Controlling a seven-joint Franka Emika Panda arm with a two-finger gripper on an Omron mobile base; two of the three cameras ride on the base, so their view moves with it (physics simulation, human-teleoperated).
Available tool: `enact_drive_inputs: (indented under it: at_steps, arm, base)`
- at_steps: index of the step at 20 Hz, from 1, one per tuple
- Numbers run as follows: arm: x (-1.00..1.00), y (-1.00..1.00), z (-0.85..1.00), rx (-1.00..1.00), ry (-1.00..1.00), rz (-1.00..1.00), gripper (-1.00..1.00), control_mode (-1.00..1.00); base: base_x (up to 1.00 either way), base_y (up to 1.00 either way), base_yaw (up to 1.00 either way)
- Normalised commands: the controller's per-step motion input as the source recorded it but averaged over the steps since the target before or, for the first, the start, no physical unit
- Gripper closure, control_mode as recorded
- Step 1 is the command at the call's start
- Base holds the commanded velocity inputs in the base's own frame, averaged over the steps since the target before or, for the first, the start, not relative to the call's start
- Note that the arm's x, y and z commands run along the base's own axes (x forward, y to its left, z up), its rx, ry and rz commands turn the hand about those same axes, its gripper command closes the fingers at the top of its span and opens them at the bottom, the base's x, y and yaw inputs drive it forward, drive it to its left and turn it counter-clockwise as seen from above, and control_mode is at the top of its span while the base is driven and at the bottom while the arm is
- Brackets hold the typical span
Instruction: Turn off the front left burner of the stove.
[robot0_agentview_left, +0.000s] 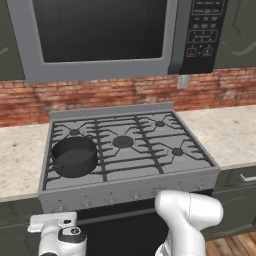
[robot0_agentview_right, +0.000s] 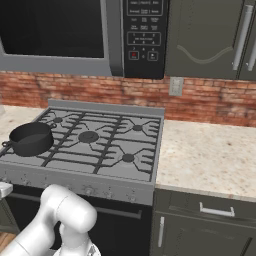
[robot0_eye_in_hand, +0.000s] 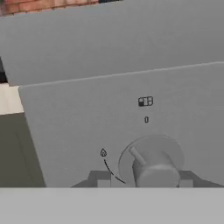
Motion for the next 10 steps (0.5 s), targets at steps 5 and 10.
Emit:
enact_drive_inputs:
  at_steps: [5, 10]
  arm:
    - [0.14, 0.12, 0.00, 0.44, 0.00, -0.06, 1.00, -1.00]
    - [0.16, 0.05, 0.01, 0.44, 0.00, -0.06, 1.00, -1.00]
  base:
    - [0.00, 0.00, 0.00]
    - [0.00, 0.00, 0.00]
